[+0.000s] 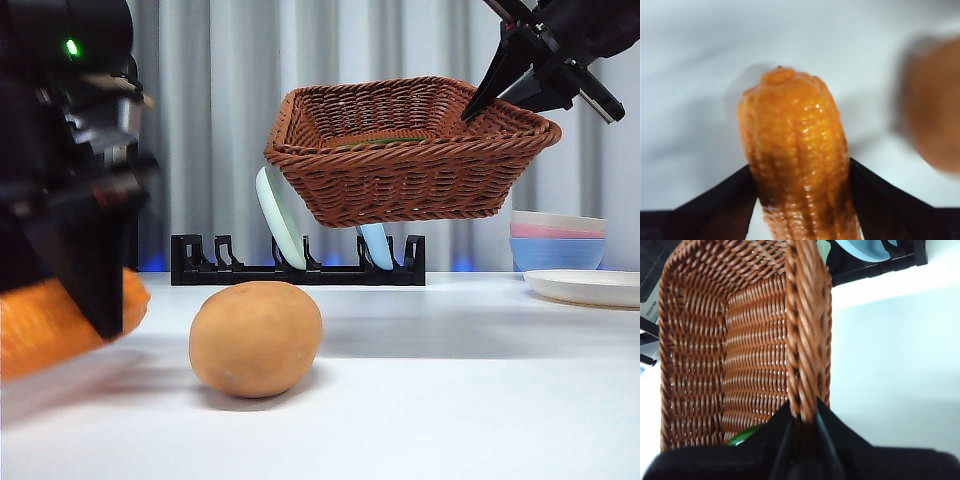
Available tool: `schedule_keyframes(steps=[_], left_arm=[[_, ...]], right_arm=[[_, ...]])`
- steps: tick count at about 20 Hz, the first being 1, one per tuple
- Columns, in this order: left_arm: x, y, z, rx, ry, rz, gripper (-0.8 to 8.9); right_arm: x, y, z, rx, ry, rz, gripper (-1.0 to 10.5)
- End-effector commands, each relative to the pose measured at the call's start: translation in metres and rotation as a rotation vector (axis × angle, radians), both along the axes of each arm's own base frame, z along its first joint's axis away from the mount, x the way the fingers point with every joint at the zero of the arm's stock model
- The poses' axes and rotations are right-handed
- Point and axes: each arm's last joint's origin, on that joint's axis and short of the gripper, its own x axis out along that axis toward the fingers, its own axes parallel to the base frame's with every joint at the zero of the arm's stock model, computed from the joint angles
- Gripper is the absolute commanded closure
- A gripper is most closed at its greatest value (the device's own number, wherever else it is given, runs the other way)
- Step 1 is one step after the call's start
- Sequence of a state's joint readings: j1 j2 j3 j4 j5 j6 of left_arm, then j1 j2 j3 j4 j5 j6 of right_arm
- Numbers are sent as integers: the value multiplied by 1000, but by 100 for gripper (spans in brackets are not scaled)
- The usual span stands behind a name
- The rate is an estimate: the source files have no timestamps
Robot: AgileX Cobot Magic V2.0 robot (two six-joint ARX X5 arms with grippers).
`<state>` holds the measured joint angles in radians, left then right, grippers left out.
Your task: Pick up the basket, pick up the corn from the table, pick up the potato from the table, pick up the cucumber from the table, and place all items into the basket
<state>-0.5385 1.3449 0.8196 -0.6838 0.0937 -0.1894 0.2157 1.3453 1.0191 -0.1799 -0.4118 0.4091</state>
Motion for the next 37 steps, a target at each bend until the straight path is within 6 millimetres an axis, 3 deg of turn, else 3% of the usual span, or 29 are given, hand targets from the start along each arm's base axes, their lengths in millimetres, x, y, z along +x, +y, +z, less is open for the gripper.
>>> schedule_keyframes(steps=[1,4,7,9,12,15,20,23,24,26,27,30,33,37], left_arm=[[-12,1,32,-120,51,-241,821],[-33,3,88,-384,95,-518,821],[-32,-1,141,-541,-125,-625,821],[-19,-8,172,-570,-343,-551,821],[2,-15,195,-533,-657,-282,821],[24,-22,190,-420,-778,-143,821],[61,-47,142,-314,-622,-150,821],[68,-59,122,-283,-550,-173,807],[68,-59,121,-279,-544,-173,744],[68,-59,122,-280,-544,-172,391],[68,-59,121,-279,-541,-172,310],[65,-57,122,-293,-509,-144,311],[53,-50,137,-326,-521,-149,311],[10,-22,175,-356,-565,-150,311]], right_arm=[[0,0,4,16,-24,3,958],[0,1,4,16,-24,4,958],[-1,4,4,17,-23,15,958],[-3,11,4,19,-21,38,958],[-7,25,4,19,-20,87,958],[-13,39,4,17,-21,134,958],[-18,51,4,17,-21,175,958],[-18,51,4,17,-20,178,958],[-18,51,4,17,-20,178,958],[-18,51,4,22,-15,174,958],[-18,51,4,22,-15,174,958],[-18,51,4,28,-9,169,958],[-17,50,4,13,-15,135,958],[-12,40,5,11,-27,87,958]])
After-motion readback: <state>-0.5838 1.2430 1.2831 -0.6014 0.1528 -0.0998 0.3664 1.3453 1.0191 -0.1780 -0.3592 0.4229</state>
